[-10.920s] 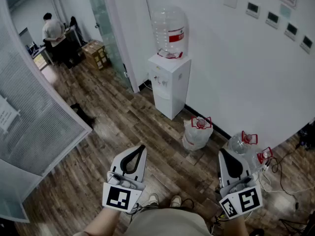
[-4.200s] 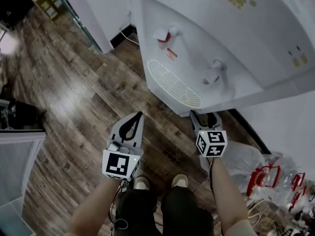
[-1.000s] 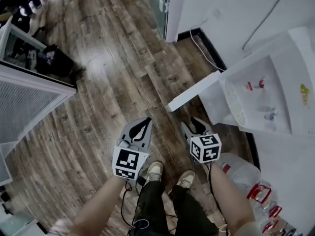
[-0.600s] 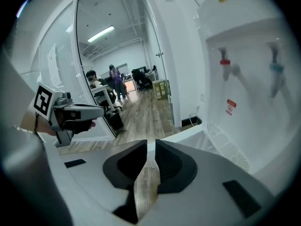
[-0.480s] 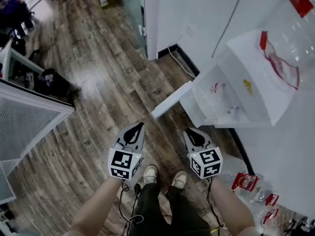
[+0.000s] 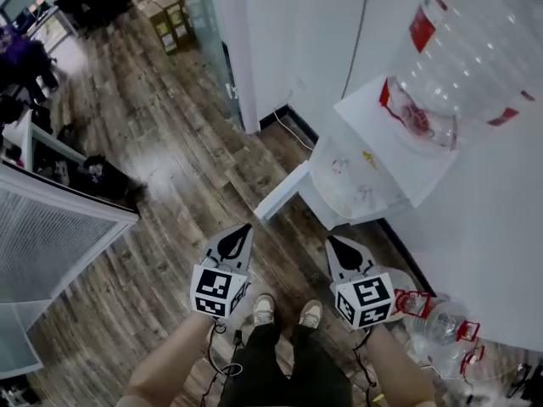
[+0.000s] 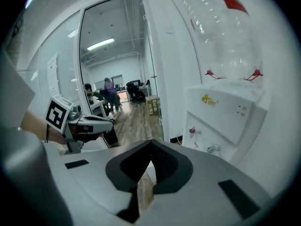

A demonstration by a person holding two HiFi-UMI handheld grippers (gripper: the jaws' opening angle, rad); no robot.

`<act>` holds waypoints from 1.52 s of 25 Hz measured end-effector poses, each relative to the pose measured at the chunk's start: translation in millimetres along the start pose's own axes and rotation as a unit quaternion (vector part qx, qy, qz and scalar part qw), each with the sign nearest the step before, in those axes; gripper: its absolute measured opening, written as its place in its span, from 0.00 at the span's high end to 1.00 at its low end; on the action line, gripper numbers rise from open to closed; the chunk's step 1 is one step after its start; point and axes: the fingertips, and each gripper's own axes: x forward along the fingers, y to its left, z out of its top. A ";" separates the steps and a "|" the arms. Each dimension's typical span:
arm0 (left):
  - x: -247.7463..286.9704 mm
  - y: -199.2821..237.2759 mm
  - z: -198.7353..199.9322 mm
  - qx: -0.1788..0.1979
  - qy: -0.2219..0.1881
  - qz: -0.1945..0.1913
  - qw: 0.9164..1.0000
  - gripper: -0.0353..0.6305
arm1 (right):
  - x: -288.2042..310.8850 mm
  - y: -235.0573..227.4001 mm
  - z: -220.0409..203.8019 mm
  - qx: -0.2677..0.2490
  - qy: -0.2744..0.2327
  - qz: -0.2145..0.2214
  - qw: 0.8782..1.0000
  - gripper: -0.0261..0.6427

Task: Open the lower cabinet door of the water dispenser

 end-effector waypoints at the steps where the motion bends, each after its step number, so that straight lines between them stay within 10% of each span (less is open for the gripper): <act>1: -4.1 -3.3 7.9 -0.003 -0.001 -0.003 1.000 0.94 | -9.9 -1.0 8.4 0.007 -0.006 -0.003 1.000 0.95; 16: -78.3 -66.8 173.1 0.053 -0.073 -0.047 0.995 0.94 | -191.0 -25.7 135.7 0.081 -0.136 -0.089 0.983 0.95; 38: -234.3 -145.8 378.4 0.095 -0.226 -0.099 0.964 0.94 | -381.3 68.9 312.8 -0.079 -0.314 -0.086 0.942 0.95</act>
